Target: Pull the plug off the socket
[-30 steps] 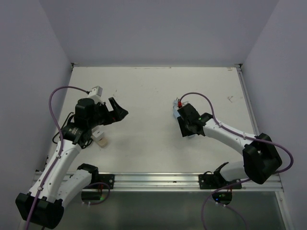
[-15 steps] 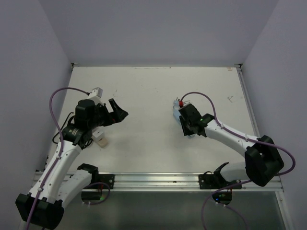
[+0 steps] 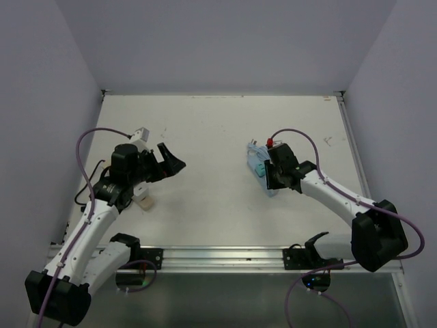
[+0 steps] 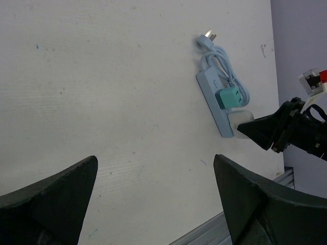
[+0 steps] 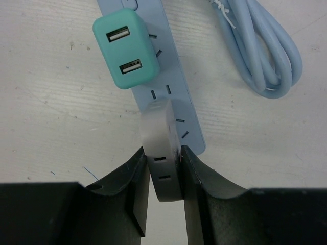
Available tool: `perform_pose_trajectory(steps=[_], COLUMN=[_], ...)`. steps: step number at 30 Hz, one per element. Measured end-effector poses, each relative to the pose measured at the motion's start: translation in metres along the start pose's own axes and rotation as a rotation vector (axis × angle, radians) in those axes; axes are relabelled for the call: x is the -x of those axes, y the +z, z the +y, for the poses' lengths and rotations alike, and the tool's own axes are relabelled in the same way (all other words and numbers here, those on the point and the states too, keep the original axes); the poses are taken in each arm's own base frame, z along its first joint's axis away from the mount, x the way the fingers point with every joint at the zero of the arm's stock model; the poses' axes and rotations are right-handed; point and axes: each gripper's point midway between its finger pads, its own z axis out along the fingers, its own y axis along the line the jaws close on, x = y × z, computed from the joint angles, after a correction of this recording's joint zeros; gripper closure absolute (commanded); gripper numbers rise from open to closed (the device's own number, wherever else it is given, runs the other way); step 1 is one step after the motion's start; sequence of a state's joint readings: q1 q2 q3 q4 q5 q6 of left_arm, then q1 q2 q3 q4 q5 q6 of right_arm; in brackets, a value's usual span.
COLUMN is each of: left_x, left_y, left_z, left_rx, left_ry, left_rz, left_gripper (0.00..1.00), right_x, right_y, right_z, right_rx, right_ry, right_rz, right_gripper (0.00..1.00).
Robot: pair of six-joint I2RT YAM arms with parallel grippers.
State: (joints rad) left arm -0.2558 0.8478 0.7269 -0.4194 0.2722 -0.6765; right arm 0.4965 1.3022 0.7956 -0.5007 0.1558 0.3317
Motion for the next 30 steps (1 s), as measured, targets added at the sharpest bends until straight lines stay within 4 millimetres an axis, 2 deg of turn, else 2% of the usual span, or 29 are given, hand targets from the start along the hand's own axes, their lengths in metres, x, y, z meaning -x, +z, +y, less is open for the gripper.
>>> perform_pose_trajectory(steps=[3, 6, 10, 12, 13, 14, 16, 17, 19, 20, 23, 27, 30], left_x=[-0.004, -0.015, -0.046, -0.066, -0.075, -0.083, -0.099, -0.106, -0.116, -0.119, -0.119, -0.110, -0.103], left_y=[0.009, 0.026, 0.056, 0.069, 0.074, 0.081, 0.096, 0.103, 0.115, 0.120, 0.124, 0.124, 0.119], left_z=[0.000, 0.003, -0.003, -0.014, -0.019, -0.026, -0.041, -0.048, -0.058, -0.062, -0.072, -0.082, -0.086], left_rx=[-0.016, -0.020, -0.015, -0.026, -0.032, -0.042, -0.067, -0.077, -0.092, -0.095, -0.114, -0.133, -0.139], left_ry=[-0.027, -0.071, -0.086, -0.073, -0.066, -0.063, -0.060, -0.065, -0.074, -0.081, -0.090, -0.084, -0.080], left_rz=[0.017, 0.063, 0.170, 0.226, 0.251, 0.272, 0.312, 0.331, 0.360, 0.367, 0.361, 0.328, 0.299], left_gripper=[0.02, 0.02, 0.02, 0.02, 0.03, 0.03, 0.04, 0.04, 0.05, 0.05, 0.05, 0.05, 0.05], right_x=[0.000, 0.000, 0.000, 0.000, 0.000, 0.000, -0.001, -0.002, -0.004, -0.004, 0.000, 0.005, -0.001], right_y=[0.000, 0.000, 0.000, 0.000, 0.000, 0.000, 0.000, -0.001, -0.002, -0.004, -0.012, -0.016, -0.011], right_z=[0.000, 0.000, 0.000, 0.000, 0.000, 0.000, -0.001, -0.001, -0.002, -0.002, 0.001, 0.004, 0.006], right_rx=[-0.001, -0.001, -0.001, -0.001, -0.001, -0.001, -0.002, -0.005, -0.006, -0.001, 0.021, 0.040, 0.045], right_ry=[-0.003, -0.004, -0.005, -0.004, -0.004, -0.004, 0.000, 0.002, 0.008, 0.009, 0.014, 0.019, 0.018], right_rz=[0.000, -0.001, 0.000, 0.000, 0.000, 0.000, 0.003, 0.010, 0.017, 0.016, -0.009, -0.036, -0.022], right_gripper=[0.78, 0.79, 0.79, 0.75, 0.71, 0.61, 0.49, 0.38, 0.30, 0.24, 0.20, 0.20, 0.21])
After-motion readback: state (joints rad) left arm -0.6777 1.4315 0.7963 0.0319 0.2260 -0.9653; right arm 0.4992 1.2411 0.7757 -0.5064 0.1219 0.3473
